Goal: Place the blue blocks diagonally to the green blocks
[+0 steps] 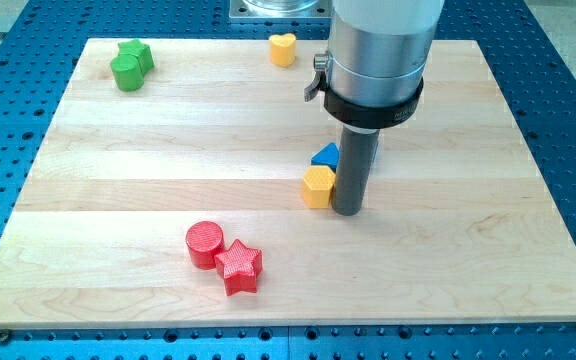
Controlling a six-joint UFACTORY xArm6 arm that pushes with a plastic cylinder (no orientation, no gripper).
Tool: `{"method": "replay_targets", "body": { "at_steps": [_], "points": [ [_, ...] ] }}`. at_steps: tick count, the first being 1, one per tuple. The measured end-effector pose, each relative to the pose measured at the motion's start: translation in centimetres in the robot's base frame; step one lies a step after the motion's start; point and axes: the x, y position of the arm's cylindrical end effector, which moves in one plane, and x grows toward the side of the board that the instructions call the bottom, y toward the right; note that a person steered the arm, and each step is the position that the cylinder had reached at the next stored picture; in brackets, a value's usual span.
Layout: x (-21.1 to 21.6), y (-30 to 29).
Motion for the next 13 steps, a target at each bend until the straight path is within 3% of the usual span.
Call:
{"method": "replay_targets", "body": {
  "at_steps": [3, 4, 5, 6, 7, 9, 10, 11, 12, 13],
  "points": [
    [-0.2, -6.6],
    [-4.5, -9.4],
    [-11.5, -5.5],
    [-11.8, -6.0],
    [-8.0, -9.8],
    [-19.8, -6.4],
    [-15.8, -6.2],
    [-14.8, 3.9],
    [-10.3, 8.3],
    [-8.1, 1.6]
  ]
}}
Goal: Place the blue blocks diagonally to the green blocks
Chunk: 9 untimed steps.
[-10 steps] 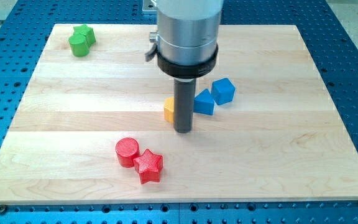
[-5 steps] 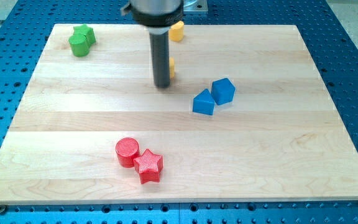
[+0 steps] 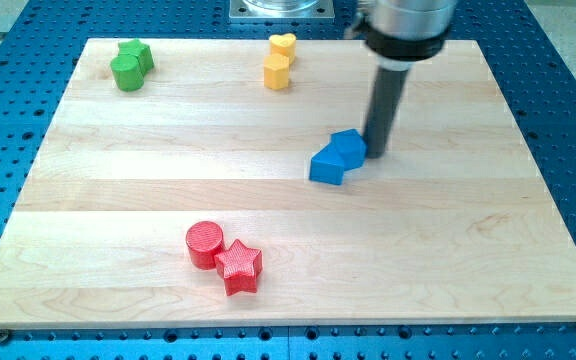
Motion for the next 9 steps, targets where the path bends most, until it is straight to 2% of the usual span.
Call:
{"method": "replay_targets", "body": {
  "at_steps": [1, 2, 3, 4, 5, 7, 8, 9],
  "points": [
    [-0.3, -6.4],
    [-2.8, -7.8],
    [5.1, -1.1],
    [8.8, 1.4],
    [9.5, -4.1],
    [6.4, -8.5],
    [6.4, -6.5],
    [3.8, -4.9]
  ]
}}
